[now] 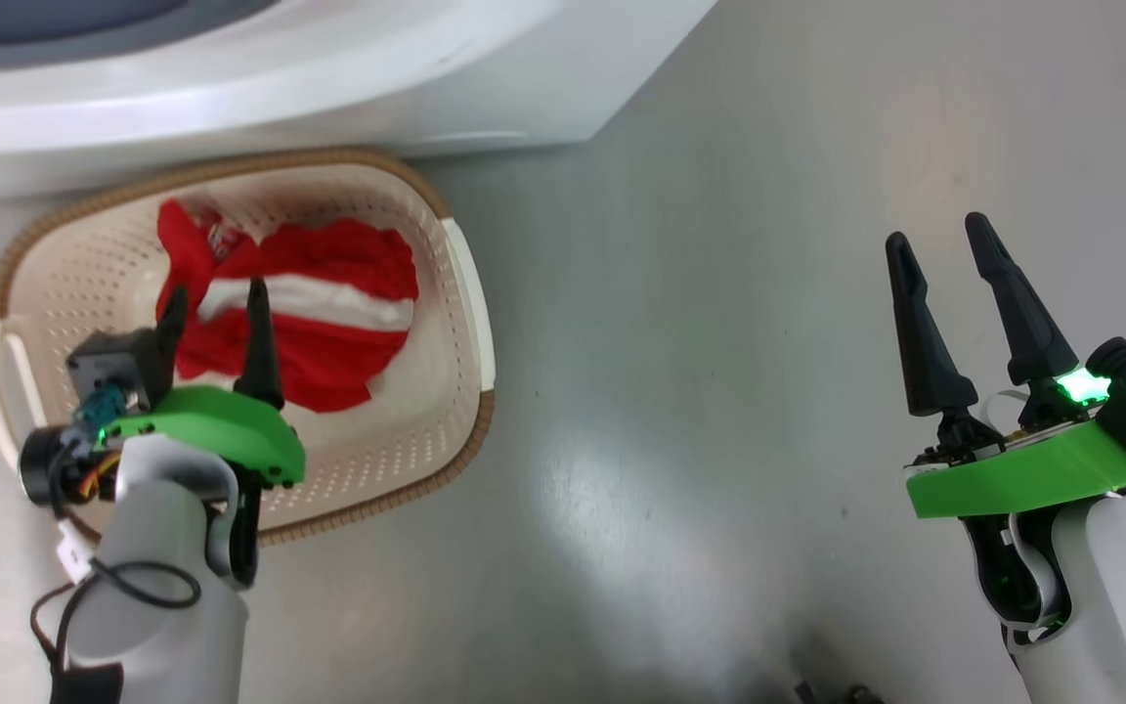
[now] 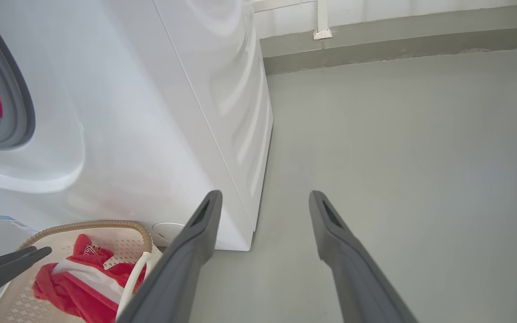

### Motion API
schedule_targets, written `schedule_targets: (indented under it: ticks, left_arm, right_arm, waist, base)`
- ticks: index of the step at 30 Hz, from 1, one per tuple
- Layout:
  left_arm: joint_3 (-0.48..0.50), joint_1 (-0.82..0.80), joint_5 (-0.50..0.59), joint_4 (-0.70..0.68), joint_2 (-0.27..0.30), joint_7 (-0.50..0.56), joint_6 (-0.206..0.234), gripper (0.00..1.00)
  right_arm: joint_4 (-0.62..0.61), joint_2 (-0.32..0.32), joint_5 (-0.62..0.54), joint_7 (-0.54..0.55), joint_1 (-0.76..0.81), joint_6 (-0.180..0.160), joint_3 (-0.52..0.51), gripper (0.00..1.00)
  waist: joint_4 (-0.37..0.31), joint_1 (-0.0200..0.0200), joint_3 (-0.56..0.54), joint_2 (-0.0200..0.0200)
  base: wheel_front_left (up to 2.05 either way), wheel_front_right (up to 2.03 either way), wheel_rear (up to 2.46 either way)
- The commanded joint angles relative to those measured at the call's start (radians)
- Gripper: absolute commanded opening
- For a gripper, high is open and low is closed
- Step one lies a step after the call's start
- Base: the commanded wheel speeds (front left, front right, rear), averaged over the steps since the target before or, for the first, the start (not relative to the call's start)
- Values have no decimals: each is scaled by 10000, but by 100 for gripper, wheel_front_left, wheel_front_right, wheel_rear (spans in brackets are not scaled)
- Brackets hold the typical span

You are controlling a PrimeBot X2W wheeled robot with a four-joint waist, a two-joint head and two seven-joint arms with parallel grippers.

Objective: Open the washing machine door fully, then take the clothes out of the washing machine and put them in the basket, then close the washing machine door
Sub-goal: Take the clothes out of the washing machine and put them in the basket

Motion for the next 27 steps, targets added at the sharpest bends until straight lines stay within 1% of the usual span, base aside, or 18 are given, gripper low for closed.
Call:
schedule_targets:
  ticks: [1,14,15,21,22,27]
  left_arm:
    - [246,503,-89,-271,258,-51,-21,100]
    - [407,1745,-195,-1540,258,-51,-128,100]
    - [404,1938,-172,-1752,258,-51,-150,100]
    - [376,2513,-181,-2404,258,-51,-226,100]
    - [376,2513,-181,-2404,258,-51,-226,100]
    - [360,3038,-152,-2927,258,-51,-259,100]
  right_arm:
    - [-146,-127,-31,-63,360,2,171,100]
    - [306,-162,-95,-63,817,2,309,100]
    - [371,-158,-107,-63,922,2,314,100]
    - [572,-171,-132,-63,1295,2,324,100]
    - [572,-171,-132,-63,1295,2,324,100]
    - [706,-163,-170,-63,1729,2,298,100]
  waist:
    - [81,0,-413,0]
    - [289,0,-2255,0]
    - [310,0,-2551,0]
    - [368,0,-3427,0]
    - [368,0,-3427,0]
    - [411,0,-4136,0]
  base:
    - [0,0,0]
    - [0,0,0]
    - [0,0,0]
    - [0,0,0]
    - [0,0,0]
    - [0,0,0]
